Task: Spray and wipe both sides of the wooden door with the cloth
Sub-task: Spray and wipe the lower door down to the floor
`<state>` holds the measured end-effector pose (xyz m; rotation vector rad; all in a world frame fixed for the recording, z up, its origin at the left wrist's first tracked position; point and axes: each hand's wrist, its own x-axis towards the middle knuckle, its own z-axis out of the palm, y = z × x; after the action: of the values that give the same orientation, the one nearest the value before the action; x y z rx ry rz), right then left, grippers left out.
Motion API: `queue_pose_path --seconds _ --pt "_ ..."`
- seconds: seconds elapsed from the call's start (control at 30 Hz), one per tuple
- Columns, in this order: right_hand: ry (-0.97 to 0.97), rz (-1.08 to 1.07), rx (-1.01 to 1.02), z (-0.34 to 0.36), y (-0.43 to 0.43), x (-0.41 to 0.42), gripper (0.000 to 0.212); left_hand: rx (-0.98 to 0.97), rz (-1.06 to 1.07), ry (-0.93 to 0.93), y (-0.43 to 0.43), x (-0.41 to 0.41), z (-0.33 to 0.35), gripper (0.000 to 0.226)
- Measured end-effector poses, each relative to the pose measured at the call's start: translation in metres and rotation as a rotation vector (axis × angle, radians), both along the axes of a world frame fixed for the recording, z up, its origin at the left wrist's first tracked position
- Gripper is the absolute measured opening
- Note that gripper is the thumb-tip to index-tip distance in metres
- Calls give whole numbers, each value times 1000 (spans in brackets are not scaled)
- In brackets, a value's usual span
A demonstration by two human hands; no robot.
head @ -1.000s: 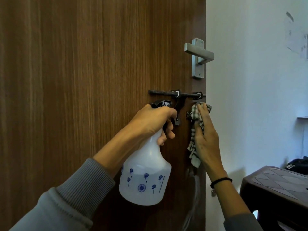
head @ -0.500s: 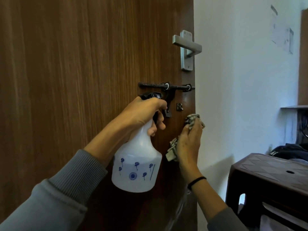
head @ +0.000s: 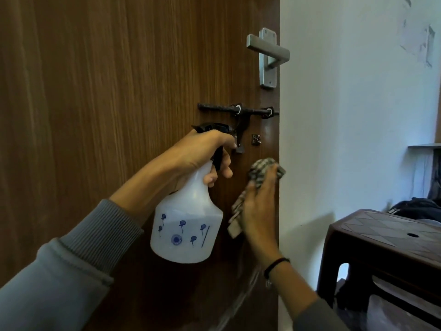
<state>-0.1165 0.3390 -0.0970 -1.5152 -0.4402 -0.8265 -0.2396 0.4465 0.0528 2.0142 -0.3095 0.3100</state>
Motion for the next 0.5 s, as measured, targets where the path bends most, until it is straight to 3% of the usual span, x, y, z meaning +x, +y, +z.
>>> queue_pose_path --seconds 0.13,0.2,0.27,0.5 --pt "357 21 268 6 -38 32 33 -4 -4 48 12 -11 -13 36" --pt "406 3 273 6 -29 26 41 -8 -1 60 18 -17 -16 37" --pt "345 -5 200 10 -11 7 59 -10 2 54 24 -22 -18 38" --pt "-31 251 -141 -9 55 -87 77 -62 9 44 29 -31 -29 37"
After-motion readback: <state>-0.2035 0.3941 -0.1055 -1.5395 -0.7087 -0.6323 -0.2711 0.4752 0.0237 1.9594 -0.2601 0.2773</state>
